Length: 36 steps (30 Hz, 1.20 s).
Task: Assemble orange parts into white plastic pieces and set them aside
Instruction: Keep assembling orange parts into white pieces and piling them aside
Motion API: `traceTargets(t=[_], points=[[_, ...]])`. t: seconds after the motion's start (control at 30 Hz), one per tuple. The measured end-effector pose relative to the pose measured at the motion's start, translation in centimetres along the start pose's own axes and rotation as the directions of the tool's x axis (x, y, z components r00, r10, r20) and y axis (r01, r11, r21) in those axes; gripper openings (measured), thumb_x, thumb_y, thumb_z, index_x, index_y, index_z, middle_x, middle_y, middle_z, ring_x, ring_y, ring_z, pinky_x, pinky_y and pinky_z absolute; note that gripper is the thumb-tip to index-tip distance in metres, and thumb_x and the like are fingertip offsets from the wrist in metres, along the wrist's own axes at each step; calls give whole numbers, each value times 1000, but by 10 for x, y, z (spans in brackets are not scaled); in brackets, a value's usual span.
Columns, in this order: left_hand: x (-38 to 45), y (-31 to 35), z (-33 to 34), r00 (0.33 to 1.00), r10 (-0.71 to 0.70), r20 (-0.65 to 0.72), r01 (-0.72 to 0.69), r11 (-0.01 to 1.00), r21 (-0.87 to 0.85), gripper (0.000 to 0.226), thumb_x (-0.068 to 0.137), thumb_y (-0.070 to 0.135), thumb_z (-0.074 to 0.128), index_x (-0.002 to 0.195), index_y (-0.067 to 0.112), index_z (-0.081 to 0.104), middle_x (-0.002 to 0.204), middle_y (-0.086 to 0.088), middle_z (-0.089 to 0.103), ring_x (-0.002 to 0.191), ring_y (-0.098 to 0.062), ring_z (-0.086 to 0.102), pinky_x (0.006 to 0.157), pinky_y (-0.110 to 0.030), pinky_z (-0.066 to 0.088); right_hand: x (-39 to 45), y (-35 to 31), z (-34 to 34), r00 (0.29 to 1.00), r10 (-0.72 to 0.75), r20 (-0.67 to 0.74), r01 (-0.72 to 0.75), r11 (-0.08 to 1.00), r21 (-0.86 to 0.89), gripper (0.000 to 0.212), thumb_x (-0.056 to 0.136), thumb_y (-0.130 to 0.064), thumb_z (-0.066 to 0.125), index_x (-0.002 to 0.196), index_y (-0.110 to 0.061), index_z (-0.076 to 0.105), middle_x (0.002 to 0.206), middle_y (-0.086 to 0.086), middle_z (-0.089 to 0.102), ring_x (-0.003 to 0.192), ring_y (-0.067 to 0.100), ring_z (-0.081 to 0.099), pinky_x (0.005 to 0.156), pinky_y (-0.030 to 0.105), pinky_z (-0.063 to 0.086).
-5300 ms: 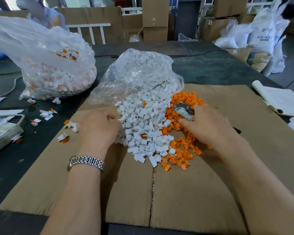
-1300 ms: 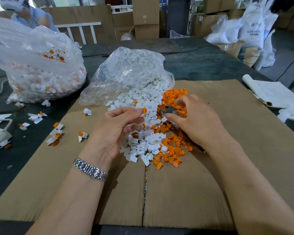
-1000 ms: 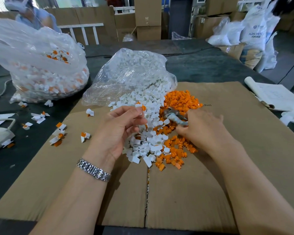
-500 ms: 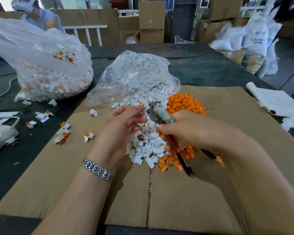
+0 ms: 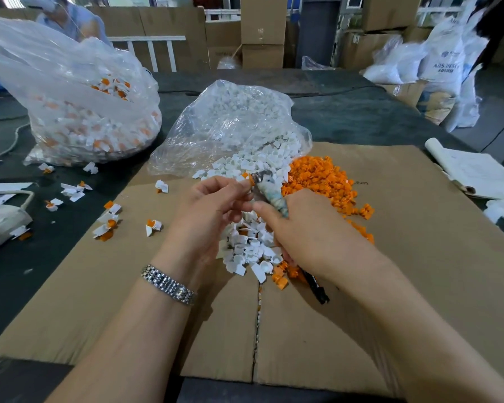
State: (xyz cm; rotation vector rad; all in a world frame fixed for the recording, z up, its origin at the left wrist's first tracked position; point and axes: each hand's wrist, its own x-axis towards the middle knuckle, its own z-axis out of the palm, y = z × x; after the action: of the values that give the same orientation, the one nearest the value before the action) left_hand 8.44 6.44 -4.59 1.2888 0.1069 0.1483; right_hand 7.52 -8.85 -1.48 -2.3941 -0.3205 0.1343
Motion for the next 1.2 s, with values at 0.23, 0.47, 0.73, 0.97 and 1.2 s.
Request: traceTargets(t=[0.23,0.47,0.73,0.97,1.2], points=[[1,-1,1,998,-22,54,21,1000,7,15,94,10,70,80,10,70,75,-8,73,64,-12,69,53,-16,52,4,13,-5,999,-3,41,0,996,92,51,97,-54,52,86,-5,63,67,14,71,48,22,64,51,38,57],[8,6,-30,887,317,-335,-101,842,531,16,100,26,65,90,17,72,81,-3,75,69,-10,71,55,-24,53,20,31,-39,995,91,32,-92,995,44,59,95,-63,47,83,-7,62,68,5,65,57,23,62,60,42,55],[17,8,-50,815,479,-325,53,496,866,9,92,15,65,93,24,66,98,1,67,86,-18,60,62,-24,43,38,70,-31,964,151,-220,-223,909,-353,43,93,-60,52,86,-18,50,93,7,57,85,26,56,69,38,44],[26,-6,-48,978,163,-133,81,292,953,21,99,22,64,117,30,72,104,5,63,78,-9,58,64,-28,49,37,70,-17,966,118,-228,-218,848,-484,54,90,-63,57,111,-13,55,113,12,53,107,31,53,90,50,49],[30,-11,-46,971,173,-165,88,382,920,9,93,20,75,91,27,70,73,11,63,46,-1,62,42,-13,46,40,77,-15,979,73,-192,-155,877,-454,56,89,-67,54,107,-14,57,112,9,56,106,28,53,89,48,49]])
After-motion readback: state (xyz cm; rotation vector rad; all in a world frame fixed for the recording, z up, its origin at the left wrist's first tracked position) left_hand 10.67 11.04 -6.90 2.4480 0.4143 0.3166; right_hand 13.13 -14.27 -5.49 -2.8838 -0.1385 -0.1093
